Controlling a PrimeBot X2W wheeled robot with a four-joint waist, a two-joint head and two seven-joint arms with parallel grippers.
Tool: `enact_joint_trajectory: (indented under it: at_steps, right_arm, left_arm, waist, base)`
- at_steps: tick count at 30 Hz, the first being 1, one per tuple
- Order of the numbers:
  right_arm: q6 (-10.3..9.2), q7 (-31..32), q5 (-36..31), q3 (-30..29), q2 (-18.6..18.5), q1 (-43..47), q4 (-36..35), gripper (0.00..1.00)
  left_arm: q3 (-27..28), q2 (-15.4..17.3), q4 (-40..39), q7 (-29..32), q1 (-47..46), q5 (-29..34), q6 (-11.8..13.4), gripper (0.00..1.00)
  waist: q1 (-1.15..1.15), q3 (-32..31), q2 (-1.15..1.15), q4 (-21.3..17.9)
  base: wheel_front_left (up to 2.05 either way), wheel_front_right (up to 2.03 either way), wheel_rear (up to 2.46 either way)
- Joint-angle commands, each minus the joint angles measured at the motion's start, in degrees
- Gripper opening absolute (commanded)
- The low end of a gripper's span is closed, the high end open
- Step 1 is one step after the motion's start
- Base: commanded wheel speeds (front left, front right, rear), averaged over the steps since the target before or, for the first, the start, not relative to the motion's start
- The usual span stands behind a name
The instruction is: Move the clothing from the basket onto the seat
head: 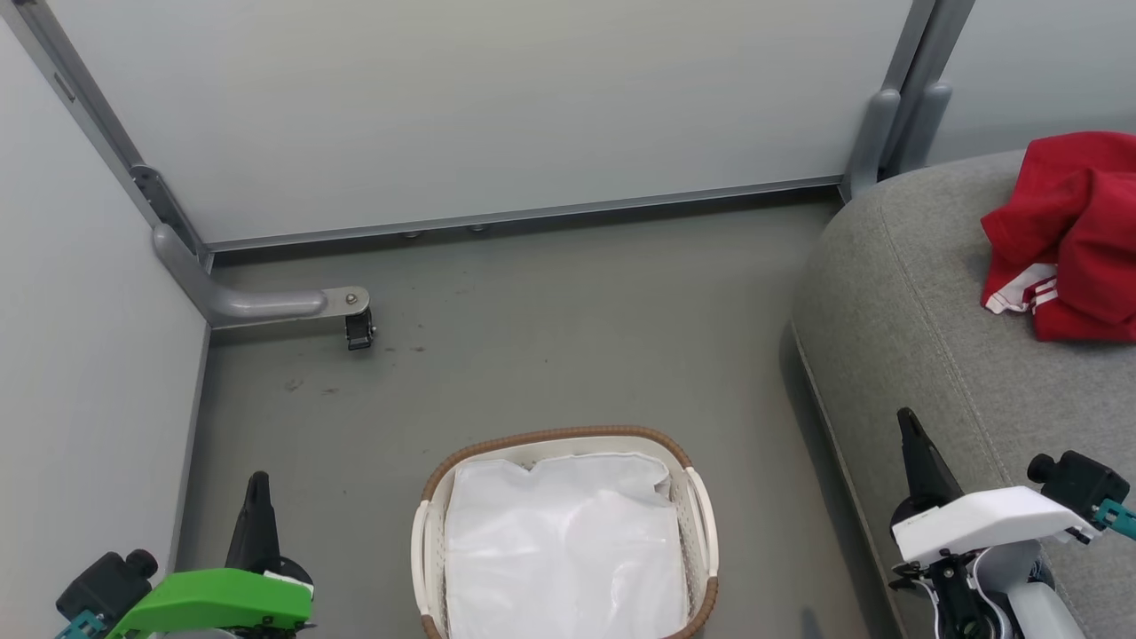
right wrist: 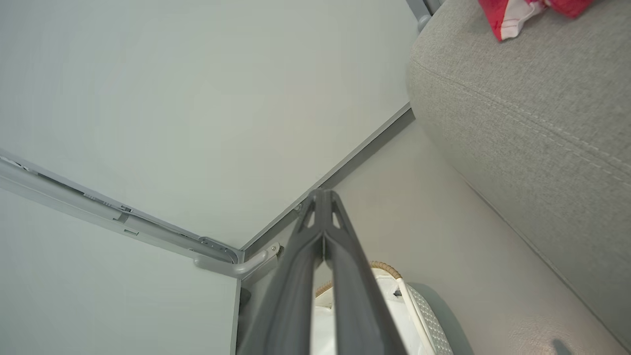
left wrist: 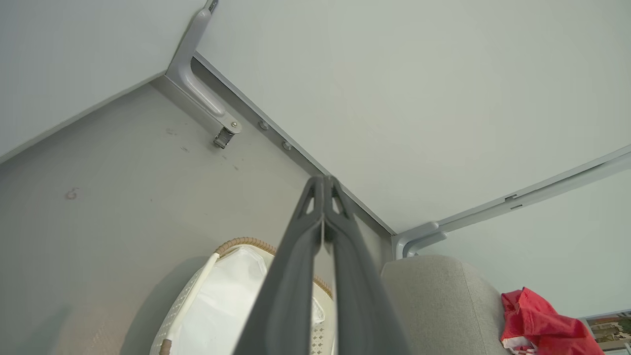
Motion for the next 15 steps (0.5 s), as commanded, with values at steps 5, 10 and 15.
enact_joint_trajectory:
  at_steps: [5,10,15]
  right_arm:
    - [-0.03,1.16,4.71,-0.66,-0.34,-0.22,-1.09,0.00]
    - [-0.03,2.05,8.20,-1.03,-0.36,-0.16,-1.35,0.00]
    - [-0.04,2.92,11.51,-1.37,-0.38,-0.10,-1.60,0.00]
  left_arm:
    - [0.67,0.60,-0.96,1.12,-2.01,-4.25,0.03,0.00]
    - [0.94,0.62,-1.20,2.02,-2.36,-7.46,0.03,0.00]
    - [1.22,0.62,-1.41,2.89,-2.64,-10.50,0.04,0.00]
  waist:
    - [0.00,-0.15,0.00,0.11]
    - [0.00,-0.29,0.00,0.21]
    - [0.00,-0.43,0.00,0.30]
  base:
    - [0.00,0.00,0.00]
    - [0.00,0.00,0.00]
    - [0.00,0.00,0.00]
